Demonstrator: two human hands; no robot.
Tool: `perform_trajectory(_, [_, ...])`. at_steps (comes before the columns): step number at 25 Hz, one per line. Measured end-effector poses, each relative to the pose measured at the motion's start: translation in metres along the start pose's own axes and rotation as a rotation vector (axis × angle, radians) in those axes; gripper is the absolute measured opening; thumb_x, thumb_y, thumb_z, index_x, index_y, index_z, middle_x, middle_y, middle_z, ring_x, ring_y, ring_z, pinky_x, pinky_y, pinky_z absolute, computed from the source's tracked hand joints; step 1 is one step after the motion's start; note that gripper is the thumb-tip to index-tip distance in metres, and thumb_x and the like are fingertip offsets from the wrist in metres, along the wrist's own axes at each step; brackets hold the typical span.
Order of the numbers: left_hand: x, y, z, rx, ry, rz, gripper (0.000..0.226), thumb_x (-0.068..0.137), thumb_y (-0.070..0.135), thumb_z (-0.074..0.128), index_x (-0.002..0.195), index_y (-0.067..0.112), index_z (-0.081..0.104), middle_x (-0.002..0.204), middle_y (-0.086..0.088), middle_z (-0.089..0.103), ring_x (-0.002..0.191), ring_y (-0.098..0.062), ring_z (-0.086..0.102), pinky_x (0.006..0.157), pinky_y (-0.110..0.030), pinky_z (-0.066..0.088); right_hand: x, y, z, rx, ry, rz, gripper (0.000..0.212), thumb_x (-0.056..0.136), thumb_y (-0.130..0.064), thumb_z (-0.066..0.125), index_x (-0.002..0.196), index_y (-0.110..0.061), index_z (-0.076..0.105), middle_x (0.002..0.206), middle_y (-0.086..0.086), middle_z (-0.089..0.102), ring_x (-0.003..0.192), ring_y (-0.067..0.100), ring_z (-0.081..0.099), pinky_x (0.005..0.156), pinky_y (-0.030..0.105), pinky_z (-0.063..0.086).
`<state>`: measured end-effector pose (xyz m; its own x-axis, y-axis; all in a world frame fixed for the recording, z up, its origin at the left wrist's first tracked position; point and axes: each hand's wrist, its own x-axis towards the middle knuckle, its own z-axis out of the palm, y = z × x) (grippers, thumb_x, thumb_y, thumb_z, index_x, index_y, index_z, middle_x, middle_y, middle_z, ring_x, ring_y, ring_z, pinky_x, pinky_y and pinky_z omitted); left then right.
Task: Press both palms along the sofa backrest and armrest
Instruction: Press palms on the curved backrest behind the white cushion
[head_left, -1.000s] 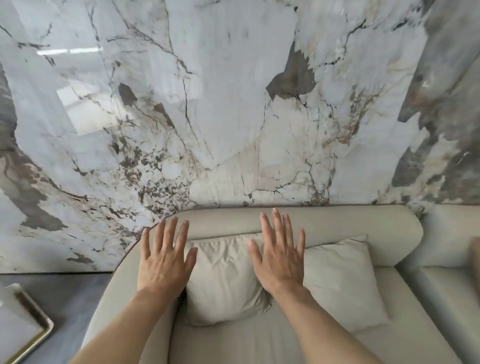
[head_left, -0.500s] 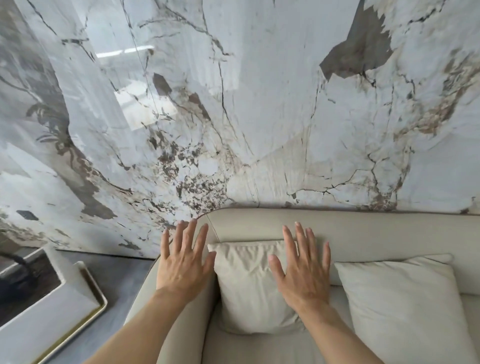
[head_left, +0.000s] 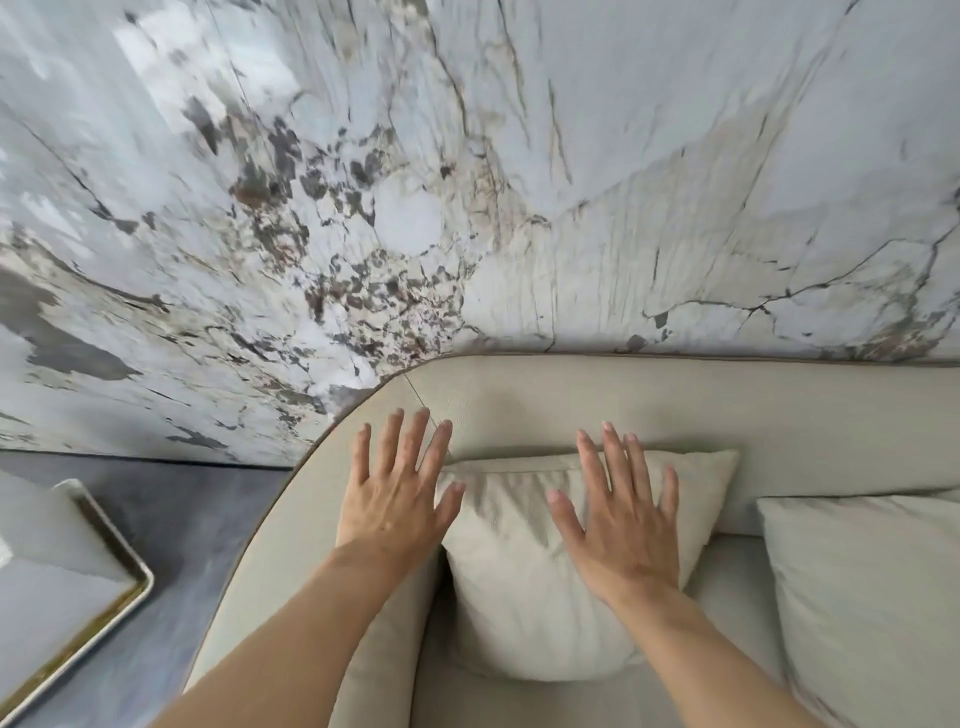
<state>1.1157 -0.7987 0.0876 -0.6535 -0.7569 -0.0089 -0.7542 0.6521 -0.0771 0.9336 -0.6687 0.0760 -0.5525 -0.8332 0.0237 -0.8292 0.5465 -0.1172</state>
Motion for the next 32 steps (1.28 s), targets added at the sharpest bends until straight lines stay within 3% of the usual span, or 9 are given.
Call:
perform_trajectory(3, [0.035,0.006,0.038,-0.006,0.016,0.04,0.067,0.091,0.052,0.025,0.145,0.017,0.042,0.152,-0.011,0.041,0.142,-0.033,0.034,0.115,-0.057,0.023,0.026,0.007,0.036,0.001,-0.007,-0.014,0.074,0.086,-0.064,0.003,0.153,-0.033,0.002,0.162,-0.007,-0.006,0.148,0.015,-0.01,0.116,0.047,-0.014])
perform_trajectory(6, [0.07,0.012,0.069,-0.041,0.037,0.031,0.071,0.091,0.058,0.018,0.15,0.02,0.03,0.16,-0.009,0.025,0.148,-0.031,0.016,0.119,-0.053,0.005,0.057,0.012,0.064,0.016,0.017,-0.02,0.071,0.087,-0.061,0.008,0.152,-0.032,0.001,0.161,-0.007,-0.007,0.149,0.016,-0.008,0.117,0.049,-0.013])
perform_trajectory(8, [0.086,0.015,0.09,-0.072,0.053,0.033,0.073,0.09,0.06,0.023,0.151,0.021,0.026,0.16,-0.009,0.024,0.148,-0.032,0.016,0.118,-0.055,0.009,0.078,0.014,0.086,0.005,0.038,-0.021,0.071,0.088,-0.061,0.012,0.151,-0.03,-0.001,0.161,-0.005,-0.005,0.149,0.017,-0.007,0.117,0.051,-0.008])
perform_trajectory(12, [0.098,0.012,0.12,-0.043,0.093,0.072,0.078,0.088,0.06,0.034,0.154,0.02,0.018,0.161,-0.01,0.022,0.147,-0.034,0.018,0.116,-0.06,0.017,0.092,0.011,0.128,-0.008,0.142,-0.01,0.074,0.089,-0.056,0.03,0.153,-0.021,0.017,0.162,0.005,0.013,0.149,0.026,0.008,0.116,0.056,0.013])
perform_trajectory(19, [0.113,0.008,0.122,-0.014,0.125,0.074,0.075,0.087,0.058,0.037,0.15,0.018,0.03,0.157,-0.011,0.031,0.144,-0.036,0.027,0.113,-0.062,0.023,0.111,0.011,0.148,-0.019,0.234,-0.016,0.076,0.086,-0.054,0.034,0.152,-0.019,0.016,0.161,0.007,0.014,0.149,0.029,0.01,0.116,0.059,0.012])
perform_trajectory(32, [0.135,0.002,0.124,-0.002,0.142,0.093,0.073,0.089,0.059,0.033,0.15,0.018,0.03,0.156,-0.012,0.034,0.143,-0.037,0.029,0.114,-0.061,0.02,0.13,0.007,0.154,-0.024,0.248,0.014,0.077,0.087,-0.055,0.033,0.152,-0.02,0.013,0.162,0.005,0.013,0.149,0.029,0.008,0.117,0.057,0.006])
